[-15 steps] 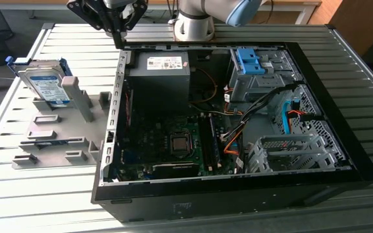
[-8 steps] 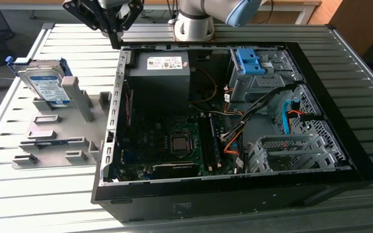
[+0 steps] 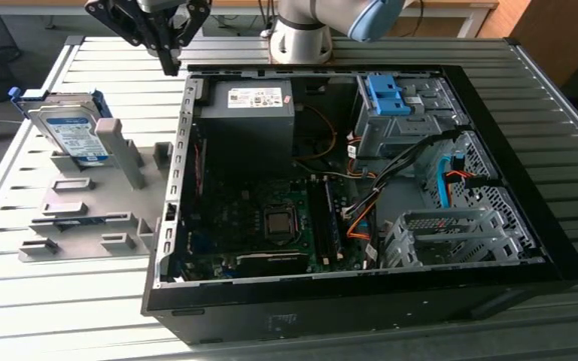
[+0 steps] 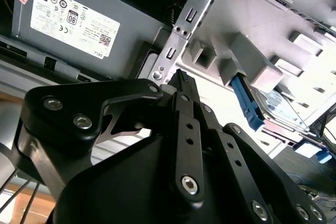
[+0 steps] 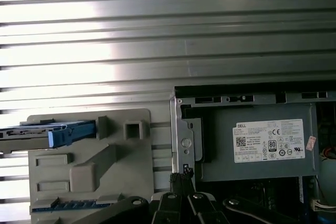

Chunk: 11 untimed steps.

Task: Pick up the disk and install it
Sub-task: 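Reach for the disk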

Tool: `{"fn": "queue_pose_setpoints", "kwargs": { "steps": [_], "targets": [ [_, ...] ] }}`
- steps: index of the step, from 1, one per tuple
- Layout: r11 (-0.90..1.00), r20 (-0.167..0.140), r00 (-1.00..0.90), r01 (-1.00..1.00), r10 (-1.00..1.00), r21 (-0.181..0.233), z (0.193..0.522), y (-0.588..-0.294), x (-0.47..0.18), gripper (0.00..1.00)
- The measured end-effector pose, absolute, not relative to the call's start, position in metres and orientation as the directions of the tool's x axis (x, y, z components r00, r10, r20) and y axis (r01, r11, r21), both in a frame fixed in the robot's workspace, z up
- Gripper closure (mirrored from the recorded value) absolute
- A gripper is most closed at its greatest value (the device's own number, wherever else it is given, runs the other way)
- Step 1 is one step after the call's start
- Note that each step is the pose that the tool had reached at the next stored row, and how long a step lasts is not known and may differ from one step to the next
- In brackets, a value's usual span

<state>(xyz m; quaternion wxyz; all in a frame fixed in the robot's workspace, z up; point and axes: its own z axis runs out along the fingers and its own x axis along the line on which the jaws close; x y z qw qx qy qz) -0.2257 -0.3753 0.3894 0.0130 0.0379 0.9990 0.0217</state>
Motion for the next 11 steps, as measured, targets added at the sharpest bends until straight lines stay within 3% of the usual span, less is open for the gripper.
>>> {"fn": "queue_pose_setpoints", "kwargs": {
  "steps": [11],
  "targets": [
    [0.996, -0.024, -0.997, 0.075, 0.076, 0.044, 0.389, -0.371, -0.245, 0.89]
  ]
}}
